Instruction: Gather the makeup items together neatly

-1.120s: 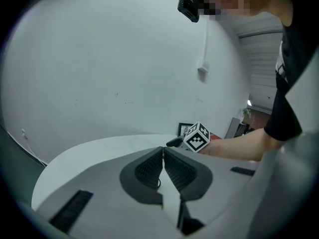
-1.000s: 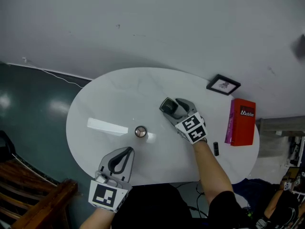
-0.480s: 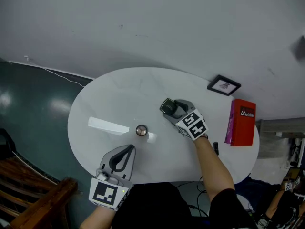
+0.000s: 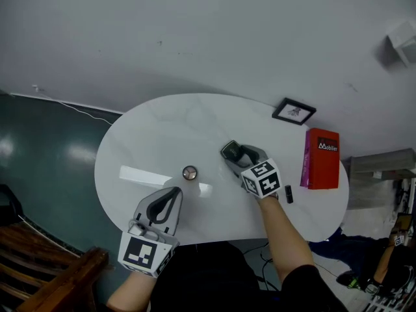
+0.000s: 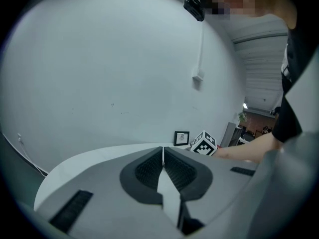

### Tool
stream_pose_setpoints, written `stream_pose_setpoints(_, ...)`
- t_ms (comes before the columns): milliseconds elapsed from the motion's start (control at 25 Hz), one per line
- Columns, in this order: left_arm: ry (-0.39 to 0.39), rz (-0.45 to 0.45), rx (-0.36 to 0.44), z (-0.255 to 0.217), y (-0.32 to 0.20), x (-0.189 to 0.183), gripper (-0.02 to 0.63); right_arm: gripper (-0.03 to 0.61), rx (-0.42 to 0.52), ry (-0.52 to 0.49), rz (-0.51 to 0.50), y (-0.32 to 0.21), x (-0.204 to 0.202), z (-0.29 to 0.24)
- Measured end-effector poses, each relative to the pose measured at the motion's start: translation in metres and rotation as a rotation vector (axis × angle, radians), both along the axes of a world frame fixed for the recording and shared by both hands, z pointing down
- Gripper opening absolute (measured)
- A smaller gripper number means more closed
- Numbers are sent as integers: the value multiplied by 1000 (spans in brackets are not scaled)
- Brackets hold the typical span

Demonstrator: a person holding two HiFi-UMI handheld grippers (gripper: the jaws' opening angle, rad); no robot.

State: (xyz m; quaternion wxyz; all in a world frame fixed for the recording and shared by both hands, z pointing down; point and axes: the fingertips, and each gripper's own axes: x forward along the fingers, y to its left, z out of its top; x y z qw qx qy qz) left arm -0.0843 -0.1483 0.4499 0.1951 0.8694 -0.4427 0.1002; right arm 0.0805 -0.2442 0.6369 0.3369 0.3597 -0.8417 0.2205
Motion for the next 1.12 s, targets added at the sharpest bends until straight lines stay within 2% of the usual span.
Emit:
stream_pose_setpoints(400, 16, 78, 59, -21, 15, 3, 20, 270, -49, -39, 190, 57, -8, 9)
stream_pose_setpoints(720, 30, 102, 70, -29, 29, -12, 20, 270, -62, -44, 330, 66, -10, 16)
stream_pose_setpoints(920, 23, 119, 69, -27, 34, -19, 20, 268, -31, -33, 386, 70, -19, 19)
stream_pose_setpoints(1120, 10, 142, 68, -20, 35, -22, 20, 270, -37, -50, 360, 75, -29, 16)
